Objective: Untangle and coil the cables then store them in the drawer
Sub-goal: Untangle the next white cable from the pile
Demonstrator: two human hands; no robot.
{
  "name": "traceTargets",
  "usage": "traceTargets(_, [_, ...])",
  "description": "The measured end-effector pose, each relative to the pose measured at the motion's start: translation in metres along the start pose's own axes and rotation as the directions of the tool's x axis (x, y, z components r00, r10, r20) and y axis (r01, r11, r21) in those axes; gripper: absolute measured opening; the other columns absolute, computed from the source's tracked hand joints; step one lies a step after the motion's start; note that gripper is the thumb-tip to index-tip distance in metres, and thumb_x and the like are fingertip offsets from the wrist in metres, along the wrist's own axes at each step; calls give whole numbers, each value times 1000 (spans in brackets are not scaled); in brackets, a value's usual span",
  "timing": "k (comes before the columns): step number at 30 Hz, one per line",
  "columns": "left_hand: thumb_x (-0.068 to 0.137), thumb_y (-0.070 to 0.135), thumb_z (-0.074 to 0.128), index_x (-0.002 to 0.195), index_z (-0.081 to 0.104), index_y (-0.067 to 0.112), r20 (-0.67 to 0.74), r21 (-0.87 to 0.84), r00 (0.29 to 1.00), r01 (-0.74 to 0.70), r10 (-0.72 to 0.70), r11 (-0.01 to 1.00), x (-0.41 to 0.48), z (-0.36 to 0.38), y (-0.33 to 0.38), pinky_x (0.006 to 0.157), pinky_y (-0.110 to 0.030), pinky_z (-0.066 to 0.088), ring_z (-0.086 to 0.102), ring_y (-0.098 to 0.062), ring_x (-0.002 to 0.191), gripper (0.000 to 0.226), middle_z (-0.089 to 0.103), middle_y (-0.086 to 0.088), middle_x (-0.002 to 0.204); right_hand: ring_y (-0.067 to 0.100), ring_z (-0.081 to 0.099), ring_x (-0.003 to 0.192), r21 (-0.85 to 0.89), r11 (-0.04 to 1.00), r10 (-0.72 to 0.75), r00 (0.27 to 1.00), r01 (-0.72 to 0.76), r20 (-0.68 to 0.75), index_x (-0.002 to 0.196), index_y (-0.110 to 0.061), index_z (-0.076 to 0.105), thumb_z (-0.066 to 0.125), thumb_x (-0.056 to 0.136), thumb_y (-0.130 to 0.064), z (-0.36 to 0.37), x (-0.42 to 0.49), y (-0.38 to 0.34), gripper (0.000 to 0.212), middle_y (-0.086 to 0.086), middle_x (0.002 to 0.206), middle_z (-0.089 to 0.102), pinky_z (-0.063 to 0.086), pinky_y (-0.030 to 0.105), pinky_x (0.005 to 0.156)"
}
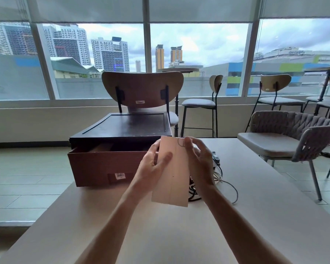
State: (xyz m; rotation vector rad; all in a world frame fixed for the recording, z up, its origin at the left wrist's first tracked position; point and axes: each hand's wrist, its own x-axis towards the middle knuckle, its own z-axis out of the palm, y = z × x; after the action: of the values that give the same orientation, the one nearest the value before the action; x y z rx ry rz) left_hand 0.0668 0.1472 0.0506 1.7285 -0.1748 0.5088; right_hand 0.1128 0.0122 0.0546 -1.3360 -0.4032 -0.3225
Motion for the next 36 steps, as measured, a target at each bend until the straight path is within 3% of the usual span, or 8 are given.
traceTargets(4, [102,17,53,132,53,23,-201,-112,977,-95,71,989,24,3,13,54,-27,56,69,-12,66,30,72,-8,87,6,61,63,94,995,-8,967,-16,254,113,-30,65,50,102,-29,10,23,-20,19,-8,75,71,50,24,55])
traceTargets(7, [104,27,50,134,53,27,-329,-160,944,-79,22,984,41,0,15,61,-34,61,72,-20,77,30,73,-10,98,14,70,79,61,994,60,901,-95,431,146,-35,41,53,101,-23,15,35,-20,48,-1,92,76,58,32,65])
traceTargets(10, [104,27,49,139,49,29,-324,-107,944,-107,67,989,53,-5,13,66,-37,61,73,-25,85,34,72,-8,102,22,72,86,12,999,40,925,-49,378,153,-36,32,58,99,-26,18,41,-7,60,7,103,76,59,45,78])
traceTargets(15, [97,23,64,149,26,31,-142,-26,988,-68,64,997,60,-5,8,72,-40,63,73,-18,89,65,68,-3,113,16,73,75,61,998,6,963,-24,271,146,-37,41,53,101,-18,23,43,3,50,3,98,76,58,35,58])
traceTargets(18, [93,21,70,150,17,35,-84,20,995,-60,61,998,63,-8,8,73,-38,63,72,-13,92,79,65,1,116,23,73,79,72,997,15,970,-33,241,142,-41,47,54,101,-18,21,45,4,47,7,100,77,61,44,62])
traceTargets(28, [92,15,68,143,8,48,-118,121,990,-59,73,991,61,-12,14,66,-25,60,71,-9,83,85,64,9,107,16,73,87,161,986,0,960,-47,280,149,-24,43,48,103,-13,16,48,-3,48,-6,103,76,60,37,67])
traceTargets(32, [94,21,67,129,32,50,-57,176,978,-190,203,966,58,-13,17,68,-39,63,68,-19,96,58,55,2,126,19,71,80,112,993,-8,971,-19,237,147,-26,46,50,102,-15,17,46,-3,46,0,95,77,62,44,69])
traceTargets(36, [91,26,69,112,43,43,9,191,983,-180,182,965,58,-11,15,69,-49,62,70,-25,94,38,61,-2,121,18,71,75,117,992,13,981,-36,191,146,-27,47,51,102,-16,15,50,-3,46,1,89,76,61,42,66])
